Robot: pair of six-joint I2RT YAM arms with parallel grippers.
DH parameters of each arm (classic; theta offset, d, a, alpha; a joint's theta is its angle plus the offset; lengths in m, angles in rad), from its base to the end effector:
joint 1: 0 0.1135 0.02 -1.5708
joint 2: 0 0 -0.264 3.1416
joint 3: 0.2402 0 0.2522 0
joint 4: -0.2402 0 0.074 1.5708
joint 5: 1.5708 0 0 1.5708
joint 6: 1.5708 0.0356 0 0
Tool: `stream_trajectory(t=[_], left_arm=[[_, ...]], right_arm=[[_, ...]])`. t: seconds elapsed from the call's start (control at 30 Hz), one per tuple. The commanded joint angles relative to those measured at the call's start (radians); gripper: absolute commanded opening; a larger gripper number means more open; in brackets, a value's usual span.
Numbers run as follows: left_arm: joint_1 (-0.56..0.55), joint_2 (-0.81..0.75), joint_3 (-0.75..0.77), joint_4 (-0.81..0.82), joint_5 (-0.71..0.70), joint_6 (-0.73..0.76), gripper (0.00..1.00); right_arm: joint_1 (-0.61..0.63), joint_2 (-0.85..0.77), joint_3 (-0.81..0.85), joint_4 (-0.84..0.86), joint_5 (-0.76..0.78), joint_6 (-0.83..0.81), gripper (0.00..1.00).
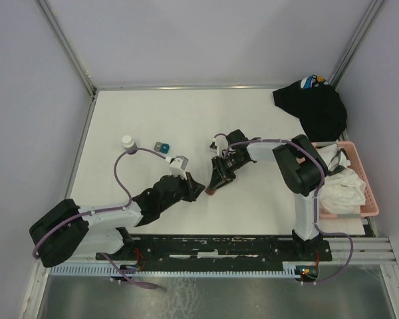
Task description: Sort the pills into containers
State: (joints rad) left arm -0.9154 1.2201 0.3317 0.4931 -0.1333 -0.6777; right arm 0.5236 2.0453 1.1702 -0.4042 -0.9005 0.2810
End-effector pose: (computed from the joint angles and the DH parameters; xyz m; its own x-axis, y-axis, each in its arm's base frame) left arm 0.1447 -0.1804 0.1671 -0.6286 -0.2019 -0.7510 0.4068 0.7377 -0.5388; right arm 0.3076 0.2098 0.1067 -0.9372 -0.3421 -0.0680 -0.2558 0.5415 0.8008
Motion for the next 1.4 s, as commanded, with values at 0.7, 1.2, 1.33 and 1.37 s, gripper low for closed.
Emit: stream_trajectory(t=[0.7,1.2,1.33,1.37], left_arm=[[0.008,0.207,0.064,0.109,0.010,0.051,0.08],[0.007,0.244,0.091,0.098,0.048,0.061,0.08],[0.008,0.284,0.087,0.114,0.054,0.055,0.08],[0.008,0.292,0.088,0.115,0.053,0.055,0.08]], right_arm=[[0.004,0.024,0.021,0.003,0.037,-0.006,0.05],[0.002,0.030,0.021,0.007,0.038,0.000,0.05],[0.000,0.032,0.022,0.007,0.036,0.001,0.06],[0.001,0.034,0.023,0.007,0.033,0.001,0.07]])
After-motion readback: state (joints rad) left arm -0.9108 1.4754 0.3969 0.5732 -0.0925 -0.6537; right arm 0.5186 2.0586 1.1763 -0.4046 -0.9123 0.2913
